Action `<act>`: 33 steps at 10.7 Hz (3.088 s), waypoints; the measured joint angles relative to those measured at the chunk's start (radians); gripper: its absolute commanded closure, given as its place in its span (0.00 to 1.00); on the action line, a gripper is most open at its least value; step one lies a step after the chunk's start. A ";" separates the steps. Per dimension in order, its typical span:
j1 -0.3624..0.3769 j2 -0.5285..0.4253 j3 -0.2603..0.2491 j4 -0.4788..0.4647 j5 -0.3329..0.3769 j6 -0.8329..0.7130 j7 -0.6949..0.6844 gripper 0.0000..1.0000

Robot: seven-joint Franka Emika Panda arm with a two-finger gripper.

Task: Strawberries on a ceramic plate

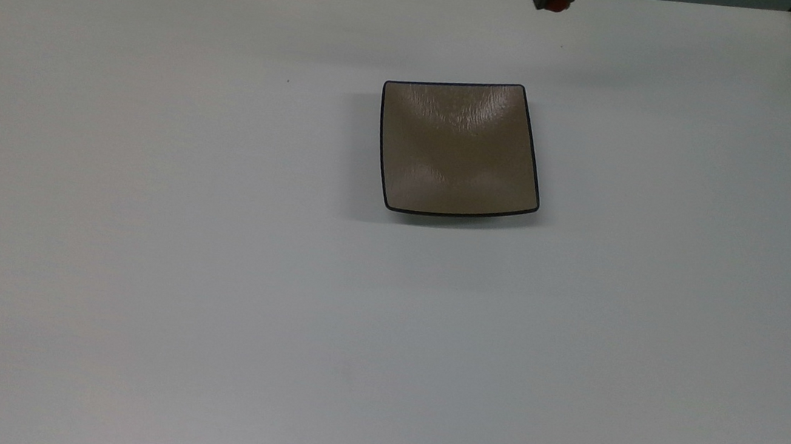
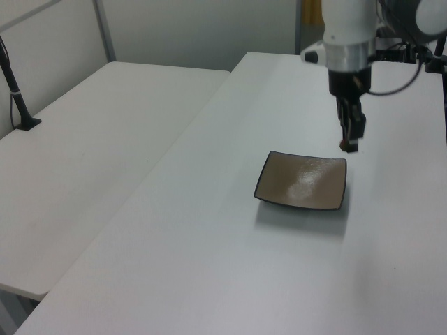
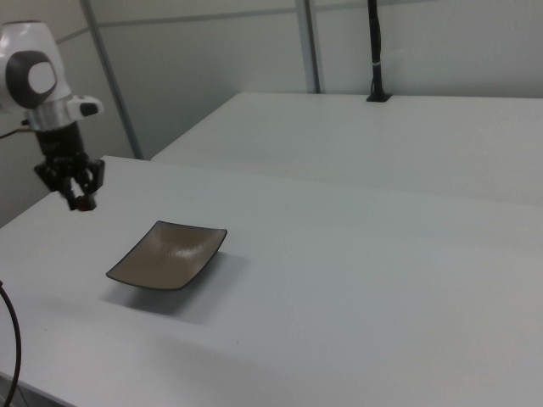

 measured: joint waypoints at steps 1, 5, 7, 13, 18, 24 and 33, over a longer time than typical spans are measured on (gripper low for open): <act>-0.001 -0.001 -0.039 0.016 0.000 -0.001 0.000 0.88; -0.005 0.003 -0.156 0.031 0.000 0.008 -0.001 0.86; -0.005 0.017 -0.179 0.030 0.000 0.055 -0.001 0.86; -0.005 0.184 -0.180 0.021 0.005 0.290 0.014 0.86; -0.002 0.292 -0.180 -0.003 0.017 0.396 0.025 0.84; 0.006 0.338 -0.179 -0.052 0.017 0.437 0.026 0.04; -0.002 0.195 -0.182 -0.034 0.017 0.326 0.045 0.00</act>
